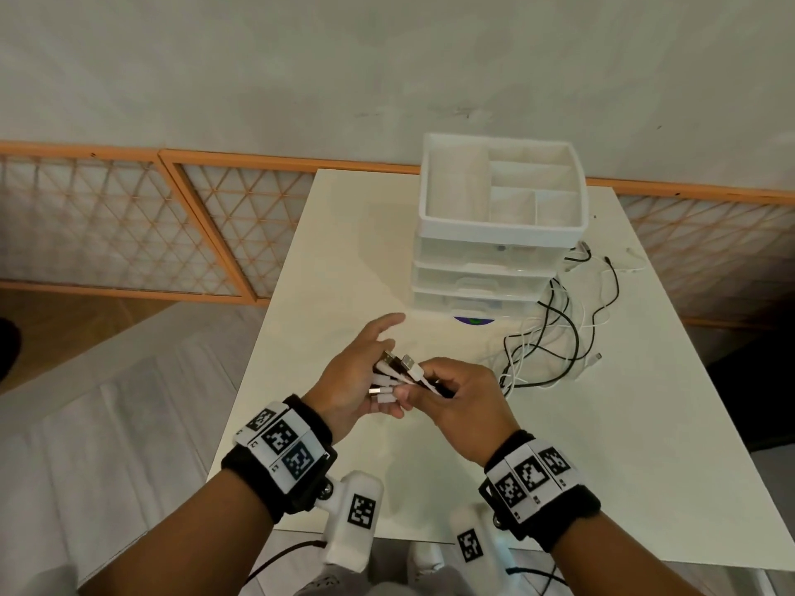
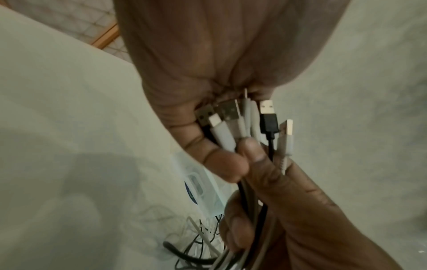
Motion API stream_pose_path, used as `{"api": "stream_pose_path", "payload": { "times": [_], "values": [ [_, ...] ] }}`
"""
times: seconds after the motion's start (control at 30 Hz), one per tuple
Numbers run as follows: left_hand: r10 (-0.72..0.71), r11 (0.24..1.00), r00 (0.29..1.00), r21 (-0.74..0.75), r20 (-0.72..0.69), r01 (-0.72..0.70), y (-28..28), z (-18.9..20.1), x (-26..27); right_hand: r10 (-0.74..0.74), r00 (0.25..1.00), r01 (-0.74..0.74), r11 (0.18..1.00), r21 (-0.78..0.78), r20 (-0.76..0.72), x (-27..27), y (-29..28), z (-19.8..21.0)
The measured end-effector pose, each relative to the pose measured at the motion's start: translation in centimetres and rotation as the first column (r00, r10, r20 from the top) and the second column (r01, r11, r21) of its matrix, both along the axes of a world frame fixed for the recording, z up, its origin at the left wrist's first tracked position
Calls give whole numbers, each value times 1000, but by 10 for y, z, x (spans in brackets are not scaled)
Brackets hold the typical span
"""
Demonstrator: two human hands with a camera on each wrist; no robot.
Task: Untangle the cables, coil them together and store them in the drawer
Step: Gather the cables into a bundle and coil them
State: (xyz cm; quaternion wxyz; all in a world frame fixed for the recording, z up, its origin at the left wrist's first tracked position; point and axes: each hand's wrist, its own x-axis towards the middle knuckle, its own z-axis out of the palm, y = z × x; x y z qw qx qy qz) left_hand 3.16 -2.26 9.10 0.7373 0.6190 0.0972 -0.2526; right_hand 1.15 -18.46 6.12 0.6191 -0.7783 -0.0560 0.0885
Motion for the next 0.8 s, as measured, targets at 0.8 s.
{"api": "stream_pose_path", "payload": {
  "times": [0.8],
  "values": [
    [-113, 736, 969, 673, 218, -66, 11, -24, 3, 92, 994, -104, 962, -253, -62, 3, -23, 4]
  ]
}}
